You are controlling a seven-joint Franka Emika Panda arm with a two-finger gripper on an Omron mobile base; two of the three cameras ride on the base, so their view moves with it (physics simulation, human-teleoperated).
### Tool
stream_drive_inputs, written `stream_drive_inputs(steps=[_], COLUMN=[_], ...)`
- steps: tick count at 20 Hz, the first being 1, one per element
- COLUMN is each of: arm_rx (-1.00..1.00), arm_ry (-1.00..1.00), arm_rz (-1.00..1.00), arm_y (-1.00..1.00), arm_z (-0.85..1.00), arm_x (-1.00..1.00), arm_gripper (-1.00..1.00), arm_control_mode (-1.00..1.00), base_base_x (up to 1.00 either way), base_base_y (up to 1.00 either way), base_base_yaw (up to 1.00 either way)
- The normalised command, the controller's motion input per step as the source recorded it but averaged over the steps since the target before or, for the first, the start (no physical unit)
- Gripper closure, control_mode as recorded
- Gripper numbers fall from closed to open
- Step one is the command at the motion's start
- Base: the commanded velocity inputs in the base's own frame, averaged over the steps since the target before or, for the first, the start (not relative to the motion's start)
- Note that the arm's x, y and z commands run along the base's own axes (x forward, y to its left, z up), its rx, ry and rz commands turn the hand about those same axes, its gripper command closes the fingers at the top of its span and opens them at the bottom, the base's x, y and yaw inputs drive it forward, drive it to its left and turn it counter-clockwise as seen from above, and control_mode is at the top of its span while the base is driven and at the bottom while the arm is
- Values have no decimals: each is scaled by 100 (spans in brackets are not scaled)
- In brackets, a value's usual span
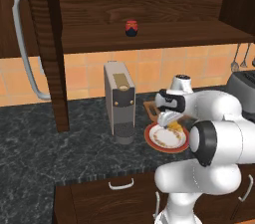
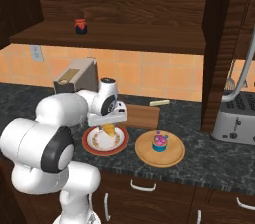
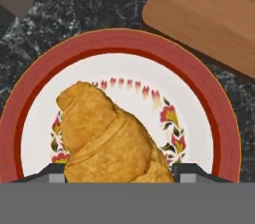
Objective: From the different types of pastries on the counter, select a croissant and place it on the cutting board. Then retrieve a jar of jam from the cabinet and place it alongside the croissant on the cutting board.
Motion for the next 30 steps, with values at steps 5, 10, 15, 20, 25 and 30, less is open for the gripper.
stream_drive_inputs(steps=[5, 10, 15, 20, 25, 30], arm_rx=[3, 1, 0, 0, 0, -1], arm_ry=[10, 21, 2, 0, -2, -1], arm_rz=[-13, -18, -5, 0, 0, 0], arm_y=[0, -17, -23, -26, -3, 0], arm_z=[61, 40, -1, -12, -8, -38], arm_x=[84, 97, 15, 38, 23, 13], arm_gripper=[100, 100, 100, 100, 100, 100], arm_control_mode=[-100, -100, -100, -100, -100, -100], base_base_x=[0, 0, 0, 0, 0, 0], base_base_y=[0, 0, 0, 0, 0, 0], base_base_yaw=[0, 0, 0, 0, 0, 0])
